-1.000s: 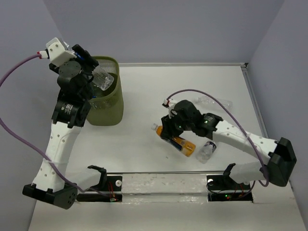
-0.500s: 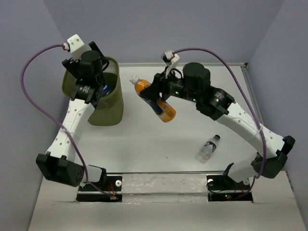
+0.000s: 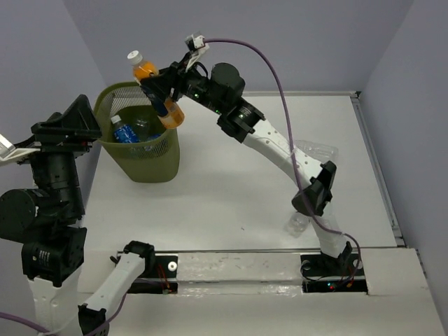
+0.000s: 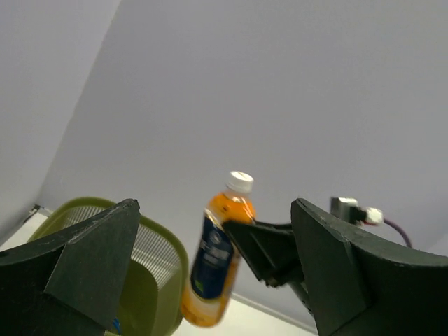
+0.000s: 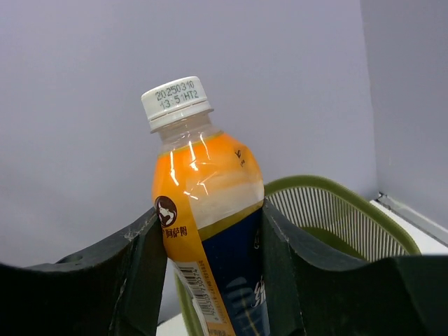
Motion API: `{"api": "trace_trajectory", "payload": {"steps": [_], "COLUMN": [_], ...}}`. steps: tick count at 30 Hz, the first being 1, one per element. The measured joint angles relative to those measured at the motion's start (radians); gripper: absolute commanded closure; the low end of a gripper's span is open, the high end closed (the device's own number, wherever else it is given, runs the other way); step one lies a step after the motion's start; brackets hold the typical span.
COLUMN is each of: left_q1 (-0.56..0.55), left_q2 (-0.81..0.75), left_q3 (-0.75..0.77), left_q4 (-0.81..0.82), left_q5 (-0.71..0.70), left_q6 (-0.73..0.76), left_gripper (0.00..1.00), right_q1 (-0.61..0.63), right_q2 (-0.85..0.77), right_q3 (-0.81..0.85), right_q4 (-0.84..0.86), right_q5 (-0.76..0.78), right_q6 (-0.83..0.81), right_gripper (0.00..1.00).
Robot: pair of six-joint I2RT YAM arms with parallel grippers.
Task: Put the plastic bottles in the bin
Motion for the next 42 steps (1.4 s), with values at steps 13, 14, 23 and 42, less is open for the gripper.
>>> {"api": "trace_trajectory", "payload": {"steps": [13, 14, 23, 42], "left_q1": [0.000, 0.000, 0.000, -0.782], "left_q2": [0.018, 0.020, 0.048, 0.771], "left_q3": [0.018, 0.025, 0.072, -0.113], "left_q4": [-0.128, -0.132, -0.118, 0.017], "left_q5": [0.297, 0.319, 0.524, 0.497], "left_q6": [-0.045, -0.048, -0.089, -0.042], "left_gripper": [0.01, 0.01, 0.01, 0.01], "right_q1": [0.041, 0.043, 0.060, -0.588], "right_q2": [0.318, 0.318, -0.097, -1.364], "right_q3": [0.190, 0.185, -0.329, -1.456], "right_q4": [0.168, 0.163, 0.134, -0.343], "right_q5": [0.056, 0.056, 0.140, 0.524], "right_q6": [-0.065, -0.076, -0.158, 0.080], "right_gripper": [0.04, 0.04, 0.66, 0.16]}}
